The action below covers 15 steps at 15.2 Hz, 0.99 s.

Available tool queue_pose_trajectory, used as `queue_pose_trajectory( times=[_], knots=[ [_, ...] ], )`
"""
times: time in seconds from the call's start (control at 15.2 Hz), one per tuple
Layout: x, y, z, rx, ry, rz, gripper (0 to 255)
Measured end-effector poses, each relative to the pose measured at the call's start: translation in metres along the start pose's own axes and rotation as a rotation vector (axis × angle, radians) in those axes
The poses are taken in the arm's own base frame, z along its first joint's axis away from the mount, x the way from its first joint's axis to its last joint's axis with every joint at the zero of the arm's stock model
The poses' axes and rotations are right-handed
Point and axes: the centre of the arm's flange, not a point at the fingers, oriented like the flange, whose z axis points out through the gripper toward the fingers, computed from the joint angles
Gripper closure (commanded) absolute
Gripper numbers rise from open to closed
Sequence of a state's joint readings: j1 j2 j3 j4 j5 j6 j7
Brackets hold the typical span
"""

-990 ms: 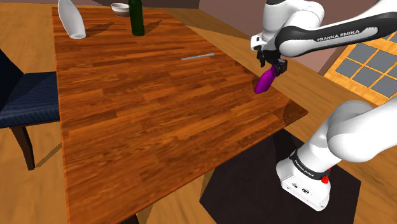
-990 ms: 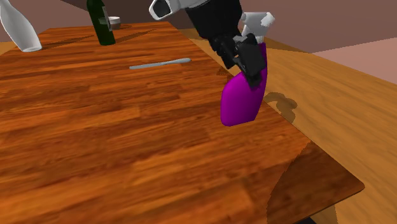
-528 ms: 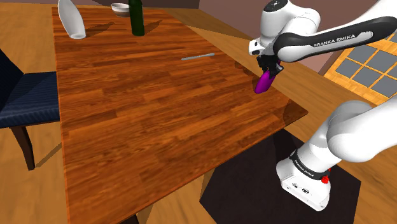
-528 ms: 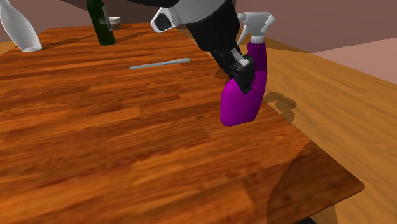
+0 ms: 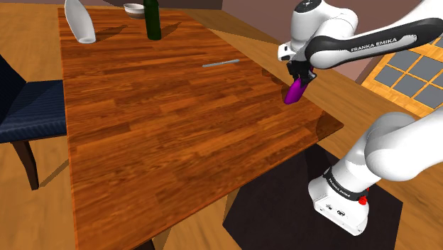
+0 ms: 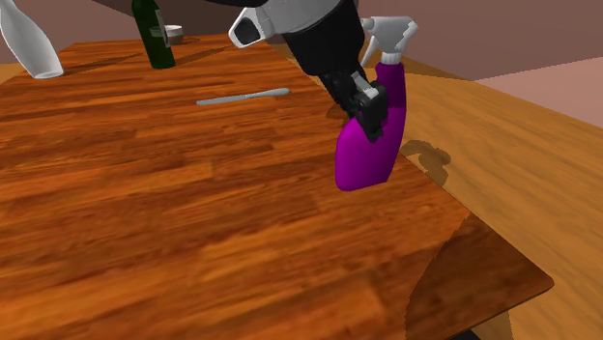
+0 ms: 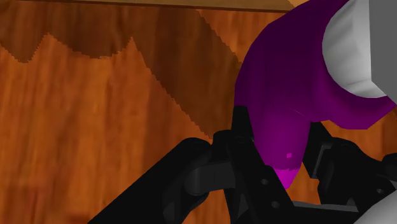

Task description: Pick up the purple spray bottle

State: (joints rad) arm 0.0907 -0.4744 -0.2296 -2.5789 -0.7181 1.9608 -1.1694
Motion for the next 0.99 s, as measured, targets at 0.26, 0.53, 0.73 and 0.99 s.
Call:
queue_pose_trajectory(
  times=[0.26, 0.53, 0.73, 0.99],
  knots=[
    [-0.009, 0.0, -0.016, 0.0, 0.0, 0.0, 255],
    [-0.022, 0.0, -0.034, 0.0, 0.0, 0.0, 255],
    [-0.028, 0.0, -0.047, 0.001, 0.0, 0.0, 255],
    [-0.039, 0.001, -0.063, 0.001, 0.0, 0.0, 255]
  ],
)
